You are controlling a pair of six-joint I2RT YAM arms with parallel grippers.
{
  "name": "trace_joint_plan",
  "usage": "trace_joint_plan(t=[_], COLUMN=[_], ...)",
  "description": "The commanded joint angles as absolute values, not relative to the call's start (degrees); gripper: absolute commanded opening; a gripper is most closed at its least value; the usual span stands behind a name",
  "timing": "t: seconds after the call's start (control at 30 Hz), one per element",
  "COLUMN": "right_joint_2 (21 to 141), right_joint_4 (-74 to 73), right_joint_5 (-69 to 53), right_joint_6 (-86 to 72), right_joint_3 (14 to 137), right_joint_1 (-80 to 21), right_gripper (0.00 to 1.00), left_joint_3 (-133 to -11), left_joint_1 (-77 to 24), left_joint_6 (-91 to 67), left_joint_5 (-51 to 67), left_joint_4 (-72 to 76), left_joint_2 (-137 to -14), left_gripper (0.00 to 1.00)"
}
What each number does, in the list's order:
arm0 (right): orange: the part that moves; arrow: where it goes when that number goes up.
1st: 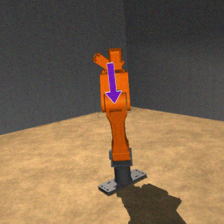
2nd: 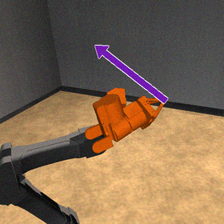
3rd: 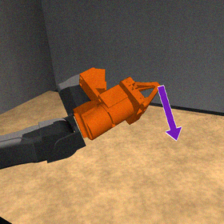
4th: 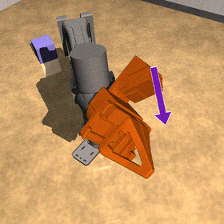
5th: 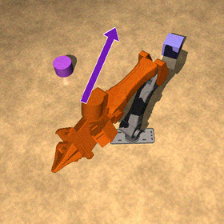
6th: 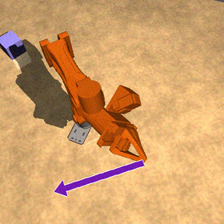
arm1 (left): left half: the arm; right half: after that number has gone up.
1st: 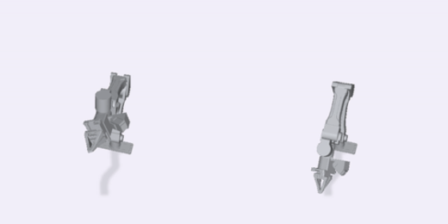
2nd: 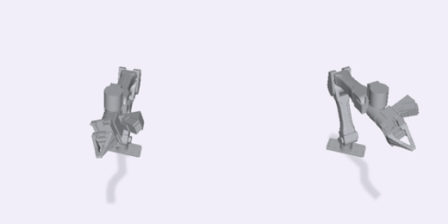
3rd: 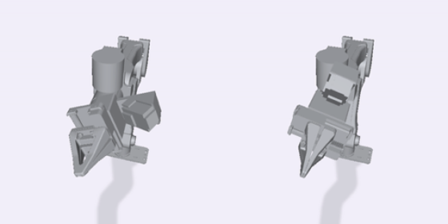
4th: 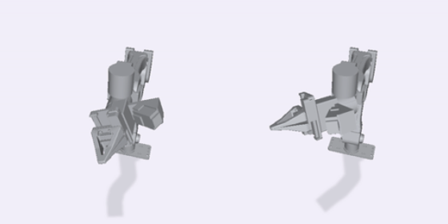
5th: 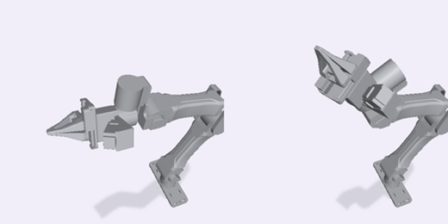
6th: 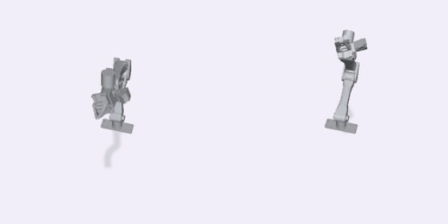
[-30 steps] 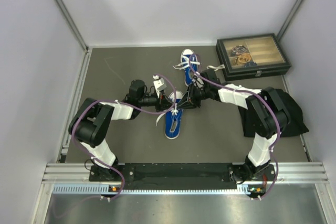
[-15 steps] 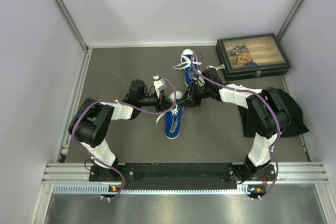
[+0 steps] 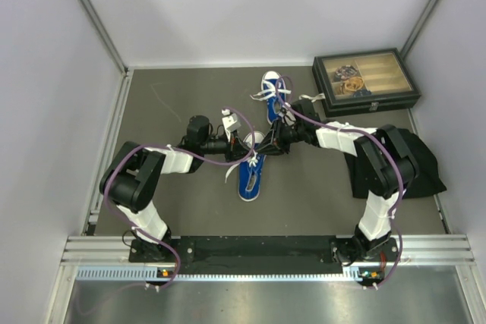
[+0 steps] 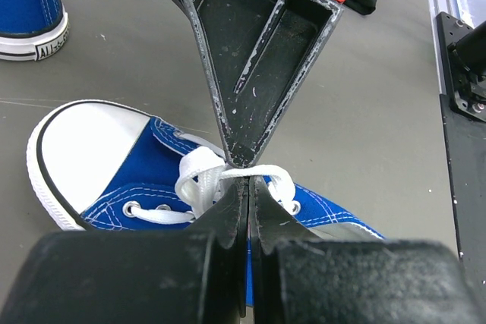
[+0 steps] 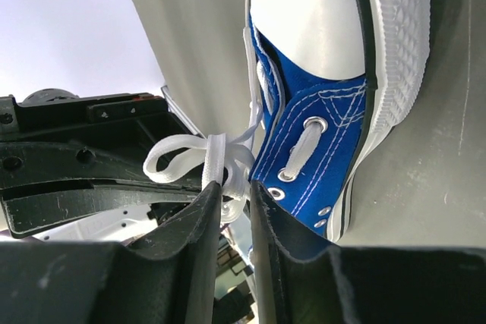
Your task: Tie the shoes
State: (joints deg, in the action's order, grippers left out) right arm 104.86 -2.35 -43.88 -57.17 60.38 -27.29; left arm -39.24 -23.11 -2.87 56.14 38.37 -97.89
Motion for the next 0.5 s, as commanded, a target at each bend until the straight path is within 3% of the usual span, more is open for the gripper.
trace_joint_plan(t=[0.0,0.2,0.37,0.47], right_joint_2=[105.56,105.47,104.5,103.37], right_joint_4=[-0.44,-0.44,-1.32,-2.55], right_joint_5=[-44.74,-45.35,-44.56,-43.25], right_joint_6=[-57.66,-57.22,-56.51,-55.38], right_joint_3=[61.52,61.61,61.26,61.26], right_joint_1=[-28.12,-28.13,-28.13,-28.13], right_gripper=[0.19,0.0,0.0,0.0], left_joint_3=[-39.29,-39.02,-39.11,-38.85], left_joint_1=[-23.38,-23.29,-23.2,-22.15], left_joint_6=[-3.16,-2.9,-2.55,-1.41], left_joint_5=[57.74,57.48,57.3,57.74], left_joint_4=[42.19,42.01,41.14,38.33], left_joint_2=[-97.91,-97.82,-97.56,-95.81], left_gripper=[0.0,0.0,0.0,0.13])
